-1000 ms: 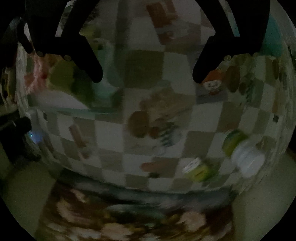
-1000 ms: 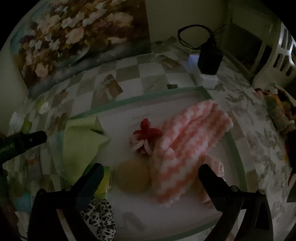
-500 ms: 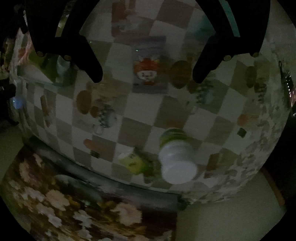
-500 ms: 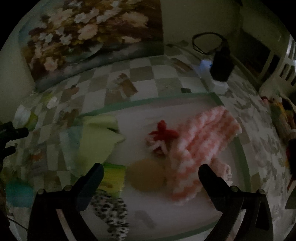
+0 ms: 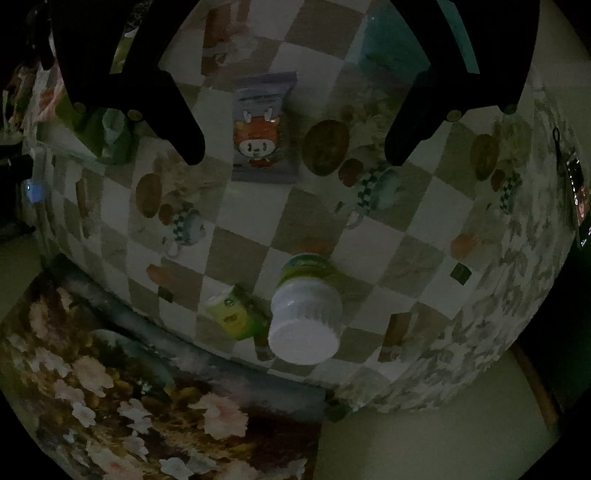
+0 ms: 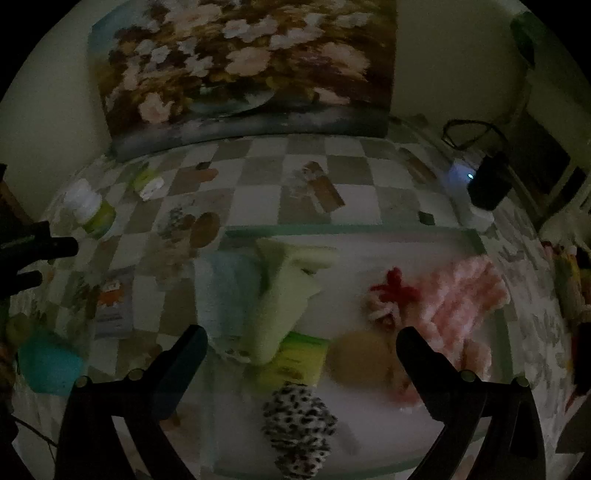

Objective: Organize soft objects
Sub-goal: 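Move the left tool to the cartoon snack packet while the right tool moves to the green tissue pack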

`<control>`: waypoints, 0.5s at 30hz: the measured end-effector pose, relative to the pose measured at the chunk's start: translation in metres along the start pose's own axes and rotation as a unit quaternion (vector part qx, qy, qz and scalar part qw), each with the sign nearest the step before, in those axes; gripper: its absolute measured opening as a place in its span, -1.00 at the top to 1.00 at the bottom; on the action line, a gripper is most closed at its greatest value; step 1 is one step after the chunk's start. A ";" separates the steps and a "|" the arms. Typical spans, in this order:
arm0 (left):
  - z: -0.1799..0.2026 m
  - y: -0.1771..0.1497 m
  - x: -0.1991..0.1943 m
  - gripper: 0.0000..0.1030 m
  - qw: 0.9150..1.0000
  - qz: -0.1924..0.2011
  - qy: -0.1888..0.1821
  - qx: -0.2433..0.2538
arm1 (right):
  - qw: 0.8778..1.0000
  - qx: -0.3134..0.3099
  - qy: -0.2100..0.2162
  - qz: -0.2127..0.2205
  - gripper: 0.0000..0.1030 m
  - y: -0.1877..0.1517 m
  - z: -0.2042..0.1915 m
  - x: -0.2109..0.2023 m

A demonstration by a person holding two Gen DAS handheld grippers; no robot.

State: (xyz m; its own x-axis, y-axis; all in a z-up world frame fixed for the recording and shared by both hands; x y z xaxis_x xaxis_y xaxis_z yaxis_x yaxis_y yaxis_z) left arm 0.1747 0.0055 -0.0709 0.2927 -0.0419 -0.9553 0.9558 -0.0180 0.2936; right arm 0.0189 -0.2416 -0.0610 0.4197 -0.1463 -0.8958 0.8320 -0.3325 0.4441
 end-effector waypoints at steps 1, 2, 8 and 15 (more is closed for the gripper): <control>-0.001 0.000 0.002 -0.90 1.000 -0.003 0.000 -0.001 | 1.000 -0.003 0.001 0.000 -1.00 0.001 -0.004 0.000; -0.001 0.000 0.004 -0.90 1.000 -0.007 -0.001 -0.002 | 1.000 -0.005 0.002 0.000 -1.00 0.003 -0.007 0.000; 0.000 -0.004 0.016 -0.90 1.000 -0.030 -0.007 -0.005 | 1.000 0.003 0.011 0.003 -1.00 0.024 -0.024 0.002; 0.013 -0.005 0.028 -0.90 0.999 -0.039 0.004 0.019 | 1.000 0.002 0.009 0.012 -1.00 0.062 -0.048 0.007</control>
Point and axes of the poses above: each gripper's, at about its wrist camera, not at the fingertips, and x roughly the way its jaws point, z to its right, y to its top, the point moved 7 cm from there along x, roughly the way its jaws point, and after that the axes turned 2 degrees about y, right-handed, at the moved point
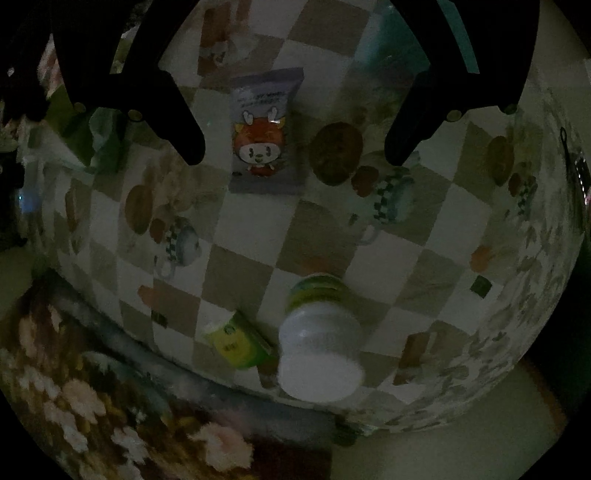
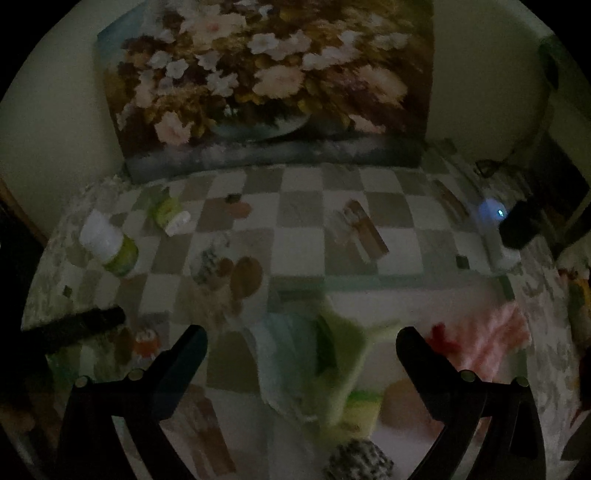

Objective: Organize soft objects
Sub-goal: 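Move the left tool to the cartoon snack packet while the right tool moves to the green tissue pack, then grasp the cartoon snack packet with the left tool while the right tool grasps the green tissue pack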

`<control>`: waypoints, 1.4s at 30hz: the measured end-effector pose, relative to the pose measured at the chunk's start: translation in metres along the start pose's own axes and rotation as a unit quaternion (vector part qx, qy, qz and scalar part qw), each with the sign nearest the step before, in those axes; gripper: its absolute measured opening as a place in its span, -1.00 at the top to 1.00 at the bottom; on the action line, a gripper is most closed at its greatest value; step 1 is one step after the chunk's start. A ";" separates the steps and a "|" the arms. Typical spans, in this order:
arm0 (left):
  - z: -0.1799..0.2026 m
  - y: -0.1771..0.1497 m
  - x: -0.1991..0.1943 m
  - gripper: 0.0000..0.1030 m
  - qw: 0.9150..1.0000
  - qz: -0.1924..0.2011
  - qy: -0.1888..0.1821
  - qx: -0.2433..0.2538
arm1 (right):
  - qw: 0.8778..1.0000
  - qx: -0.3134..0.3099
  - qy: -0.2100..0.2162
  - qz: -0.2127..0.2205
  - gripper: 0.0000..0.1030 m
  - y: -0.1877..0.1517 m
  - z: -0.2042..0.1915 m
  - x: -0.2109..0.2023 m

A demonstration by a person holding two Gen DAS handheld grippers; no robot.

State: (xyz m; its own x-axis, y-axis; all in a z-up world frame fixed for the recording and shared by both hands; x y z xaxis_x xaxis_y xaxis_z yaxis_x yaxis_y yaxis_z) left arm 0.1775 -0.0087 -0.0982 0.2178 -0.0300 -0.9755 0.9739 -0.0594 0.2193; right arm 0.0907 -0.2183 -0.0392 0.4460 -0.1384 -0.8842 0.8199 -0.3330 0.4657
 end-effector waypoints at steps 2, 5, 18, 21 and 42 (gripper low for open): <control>0.007 -0.002 0.006 -0.89 1.000 -0.005 0.003 0.014 | 1.000 -0.005 -0.012 0.001 -1.00 0.007 -0.003 0.003; 0.015 -0.005 0.017 -0.87 0.999 -0.014 0.009 0.031 | 1.000 -0.009 -0.024 0.002 -1.00 0.020 -0.010 0.009; 0.024 -0.013 0.054 -0.16 0.998 -0.049 0.024 0.036 | 0.999 -0.011 -0.014 -0.027 -1.00 0.026 -0.020 0.055; 0.023 -0.012 0.051 -0.05 0.998 -0.044 0.023 0.029 | 0.999 -0.003 -0.010 -0.032 -1.00 0.026 -0.018 0.061; -0.076 0.045 -0.022 0.01 0.991 0.077 0.008 -0.107 | 0.998 -0.037 0.041 -0.040 -1.00 0.039 -0.069 0.089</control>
Point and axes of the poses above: each gripper's, at about its wrist camera, not at the fingertips, and x roughly the way its jaws point, z to its right, y to its top, the point moved 7 cm from there along x, roughly the way its jaws point, and after that the axes turned 2 degrees about y, right-handed, at the moved point
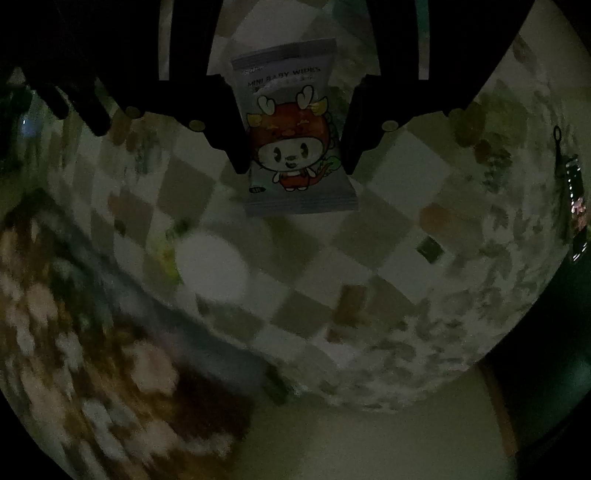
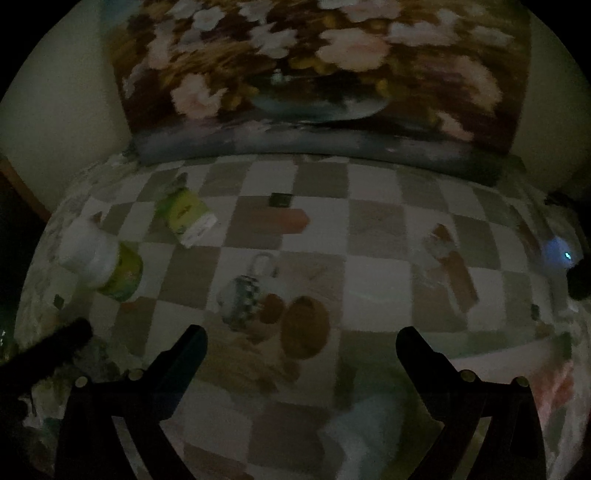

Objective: Organize soft objects
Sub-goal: 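Grasp the cartoon snack packet with the left tool while the right tool grasps the green tissue pack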

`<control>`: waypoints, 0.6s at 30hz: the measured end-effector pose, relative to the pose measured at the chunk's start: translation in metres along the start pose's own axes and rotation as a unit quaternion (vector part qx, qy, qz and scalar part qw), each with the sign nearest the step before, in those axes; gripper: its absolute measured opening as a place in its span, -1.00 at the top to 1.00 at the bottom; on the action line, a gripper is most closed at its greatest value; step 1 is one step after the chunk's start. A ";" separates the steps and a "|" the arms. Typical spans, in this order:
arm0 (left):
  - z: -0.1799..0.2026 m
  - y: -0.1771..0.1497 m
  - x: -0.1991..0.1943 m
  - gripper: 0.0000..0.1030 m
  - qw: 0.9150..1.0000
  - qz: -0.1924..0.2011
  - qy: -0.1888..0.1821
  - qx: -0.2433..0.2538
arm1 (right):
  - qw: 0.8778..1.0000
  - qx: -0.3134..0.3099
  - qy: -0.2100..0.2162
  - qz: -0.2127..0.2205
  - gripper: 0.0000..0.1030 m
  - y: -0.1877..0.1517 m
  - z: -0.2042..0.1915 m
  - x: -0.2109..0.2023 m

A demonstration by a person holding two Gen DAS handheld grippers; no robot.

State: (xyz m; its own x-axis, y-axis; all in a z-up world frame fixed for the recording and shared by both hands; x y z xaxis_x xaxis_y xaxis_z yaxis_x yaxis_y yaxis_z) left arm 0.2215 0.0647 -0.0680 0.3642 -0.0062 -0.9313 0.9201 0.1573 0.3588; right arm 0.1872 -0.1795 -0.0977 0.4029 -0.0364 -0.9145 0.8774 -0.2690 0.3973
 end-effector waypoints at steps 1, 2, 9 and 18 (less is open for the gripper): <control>-0.002 0.005 -0.001 0.01 1.000 0.006 -0.005 -0.008 | 1.000 -0.003 0.003 -0.001 -1.00 0.005 -0.005 0.004; -0.004 0.009 -0.004 0.01 1.000 0.012 -0.010 -0.016 | 1.000 -0.005 0.008 -0.002 -1.00 0.009 -0.008 0.007; -0.009 0.025 -0.010 0.01 0.997 0.035 -0.039 -0.056 | 0.999 -0.027 0.046 -0.007 -0.90 0.039 -0.047 0.038; -0.008 0.028 0.001 0.01 0.995 0.027 -0.060 -0.071 | 0.997 -0.070 0.037 -0.010 -0.77 0.063 -0.079 0.074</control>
Point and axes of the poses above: each gripper's, at about its wrist camera, not at the fingertips, and x roughly the way its jaws point, z to its right, y to its top, the point moved 7 cm from there along x, roughly the way its jaws point, and after that the axes turned 2 degrees about y, right-handed, at the moved point
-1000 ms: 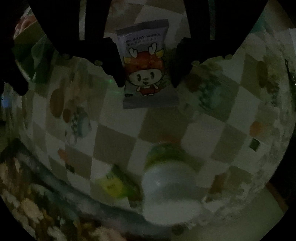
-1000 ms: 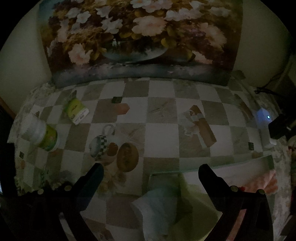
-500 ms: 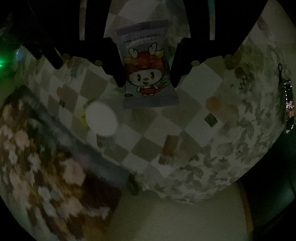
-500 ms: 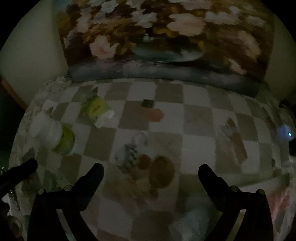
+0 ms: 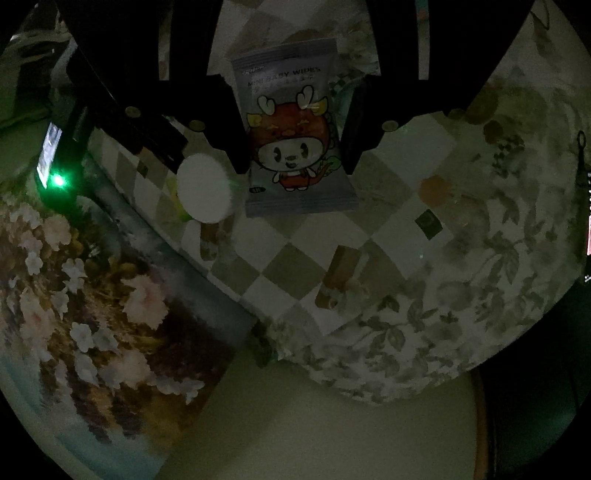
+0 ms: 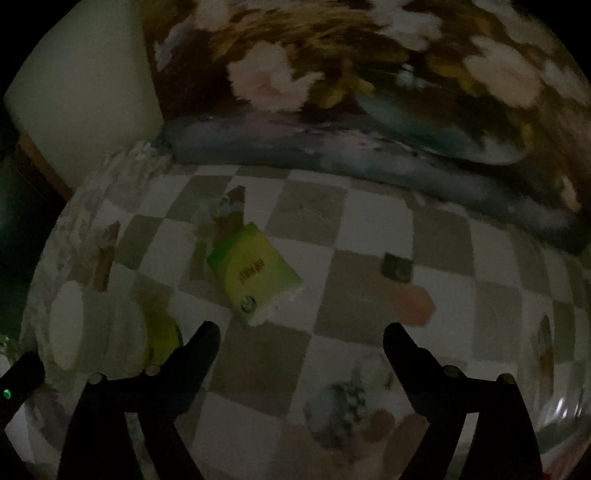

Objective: Organize soft objects
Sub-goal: 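Grasp the cartoon snack packet with the left tool while the right tool grasps the green tissue pack, then carry the snack packet over the tray with the left tool while the right tool carries the tissue pack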

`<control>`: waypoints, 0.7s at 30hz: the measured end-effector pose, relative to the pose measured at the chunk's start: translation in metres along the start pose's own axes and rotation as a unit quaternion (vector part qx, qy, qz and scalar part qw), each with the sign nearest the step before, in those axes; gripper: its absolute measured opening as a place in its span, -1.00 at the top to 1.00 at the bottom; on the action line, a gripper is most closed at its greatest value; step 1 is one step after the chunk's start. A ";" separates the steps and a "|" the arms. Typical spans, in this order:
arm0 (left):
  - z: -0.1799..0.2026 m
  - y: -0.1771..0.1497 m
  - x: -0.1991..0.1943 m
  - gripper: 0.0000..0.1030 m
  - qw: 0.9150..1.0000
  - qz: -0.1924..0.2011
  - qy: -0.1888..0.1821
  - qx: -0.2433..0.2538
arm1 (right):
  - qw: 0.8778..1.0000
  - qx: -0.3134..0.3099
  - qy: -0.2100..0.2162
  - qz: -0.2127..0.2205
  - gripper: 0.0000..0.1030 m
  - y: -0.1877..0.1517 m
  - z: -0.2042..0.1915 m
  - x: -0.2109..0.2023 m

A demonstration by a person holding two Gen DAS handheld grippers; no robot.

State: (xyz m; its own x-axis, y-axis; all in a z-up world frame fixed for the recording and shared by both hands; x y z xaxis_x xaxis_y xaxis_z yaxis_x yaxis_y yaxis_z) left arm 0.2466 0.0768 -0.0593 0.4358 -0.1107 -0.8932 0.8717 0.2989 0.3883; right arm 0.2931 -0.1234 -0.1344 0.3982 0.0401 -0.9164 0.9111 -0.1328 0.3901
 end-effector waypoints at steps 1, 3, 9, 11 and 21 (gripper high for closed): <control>0.000 0.001 0.000 0.01 1.000 -0.001 -0.001 -0.001 | 1.000 -0.009 -0.004 -0.002 -0.74 0.003 -0.002 0.004; -0.002 0.001 0.002 0.01 1.000 -0.002 -0.001 -0.004 | 1.000 -0.019 -0.005 -0.007 -0.68 0.007 -0.005 0.012; -0.003 0.001 0.007 0.01 1.000 -0.009 -0.005 -0.008 | 0.998 -0.052 0.011 -0.017 -0.45 0.012 -0.016 0.029; -0.002 0.000 0.009 0.01 1.000 -0.012 -0.007 -0.007 | 0.998 -0.062 0.020 -0.015 -0.37 0.014 -0.019 0.031; -0.001 -0.002 0.014 0.01 1.000 -0.023 -0.010 -0.003 | 0.997 -0.066 0.037 0.001 -0.15 0.011 -0.020 0.026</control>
State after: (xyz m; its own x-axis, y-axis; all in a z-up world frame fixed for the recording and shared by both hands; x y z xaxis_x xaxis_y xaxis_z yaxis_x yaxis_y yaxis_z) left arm 0.2508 0.0759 -0.0724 0.3987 -0.1427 -0.9059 0.8900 0.2985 0.3446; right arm 0.3159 -0.1038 -0.1520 0.4030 0.1137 -0.9081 0.9141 -0.0020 0.4055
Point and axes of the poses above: each gripper's, at about its wrist camera, not at the fingertips, and x roughly the way its jaws point, z to its right, y to its top, the point moved 7 cm from there along x, roughly the way its jaws point, and after that the axes turned 2 degrees about y, right-handed, at the moved point
